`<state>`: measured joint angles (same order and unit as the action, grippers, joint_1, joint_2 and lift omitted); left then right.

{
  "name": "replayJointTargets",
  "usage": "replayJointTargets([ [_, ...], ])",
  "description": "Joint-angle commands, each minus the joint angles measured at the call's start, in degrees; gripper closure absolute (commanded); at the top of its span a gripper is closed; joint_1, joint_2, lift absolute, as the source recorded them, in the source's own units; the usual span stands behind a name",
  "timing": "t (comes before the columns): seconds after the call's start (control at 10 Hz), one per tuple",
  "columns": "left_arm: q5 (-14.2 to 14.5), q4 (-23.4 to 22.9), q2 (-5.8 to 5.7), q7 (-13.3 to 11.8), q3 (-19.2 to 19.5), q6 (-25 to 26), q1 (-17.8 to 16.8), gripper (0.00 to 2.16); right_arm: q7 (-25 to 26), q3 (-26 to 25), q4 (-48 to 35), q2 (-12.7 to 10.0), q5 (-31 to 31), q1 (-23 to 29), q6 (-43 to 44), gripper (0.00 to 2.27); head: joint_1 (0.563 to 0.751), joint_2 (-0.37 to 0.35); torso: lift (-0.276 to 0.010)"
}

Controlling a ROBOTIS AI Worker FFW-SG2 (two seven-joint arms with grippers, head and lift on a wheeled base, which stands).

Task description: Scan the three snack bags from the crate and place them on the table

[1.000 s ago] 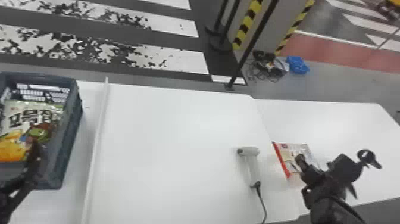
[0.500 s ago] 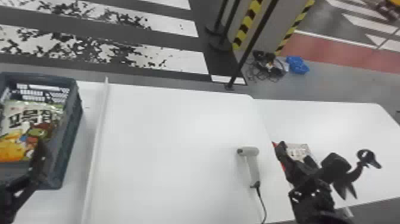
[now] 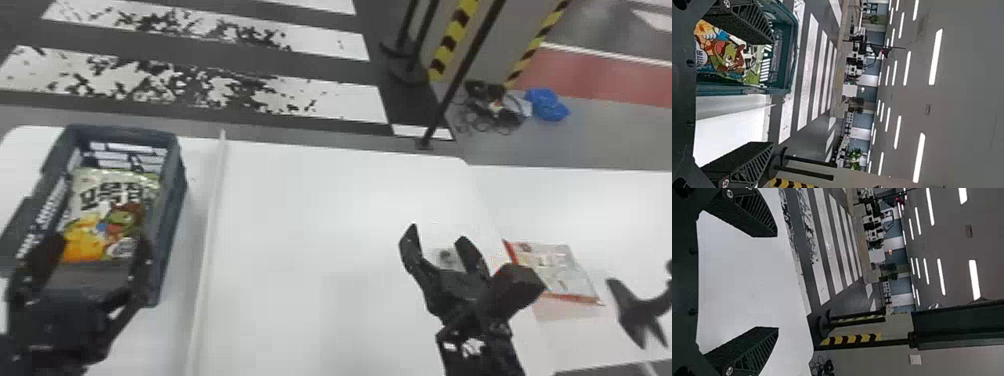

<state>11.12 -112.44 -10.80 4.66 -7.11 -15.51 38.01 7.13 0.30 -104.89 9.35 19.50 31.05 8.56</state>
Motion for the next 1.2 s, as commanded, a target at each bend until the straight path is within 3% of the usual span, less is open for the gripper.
replayJointTargets([
  [0.0,-0.13,0.02,-0.02,0.00,-0.36,0.18,-0.05,0.08,1.49,6.30,-0.05,-0.73,-6.23,0.77,5.36,0.09,0.695,-0.149,-0.037],
  [0.2,0.75,0.11,-0.10,0.00,-0.36,0.53,0.04,0.08,3.42,11.04,0.21,-0.82,-10.71,3.14,12.22,0.09,0.695,-0.039,-0.037],
  [0.3,1.98,-0.68,-0.45,0.00,0.26,0.53,0.39,0.08,3.51,11.39,0.48,-0.73,-11.59,3.58,12.92,0.09,0.695,-0.018,-0.037],
  [0.4,3.12,-2.44,-0.63,-1.50,1.93,4.40,0.75,0.08,3.59,11.22,0.48,-0.47,-11.68,3.84,13.45,0.09,0.695,0.013,-0.037],
  [0.5,3.21,-4.55,-0.72,-2.37,3.51,11.95,-0.22,0.08,3.51,10.69,0.39,-0.29,-11.59,4.11,14.15,0.09,0.695,0.031,-0.037],
  [0.7,3.47,-5.07,-0.98,-2.81,4.74,14.77,-4.18,0.08,3.51,10.08,1.18,0.15,-11.06,4.11,14.15,0.09,0.695,0.035,-0.037],
  [0.8,3.73,-5.16,-1.33,-3.43,5.18,20.39,-7.52,0.09,3.51,9.99,1.44,0.23,-11.06,4.11,14.15,0.09,0.695,0.035,-0.037],
  [0.9,3.82,-6.48,-1.60,-3.43,5.97,32.87,-11.38,0.09,3.42,9.81,1.53,0.41,-11.06,4.11,14.15,0.09,0.695,0.033,-0.037],
  [1.1,5.14,-6.48,-1.60,-3.08,8.17,45.88,-18.24,0.09,3.33,9.72,2.68,0.50,-11.42,3.05,13.27,0.09,0.695,0.034,-0.037],
])
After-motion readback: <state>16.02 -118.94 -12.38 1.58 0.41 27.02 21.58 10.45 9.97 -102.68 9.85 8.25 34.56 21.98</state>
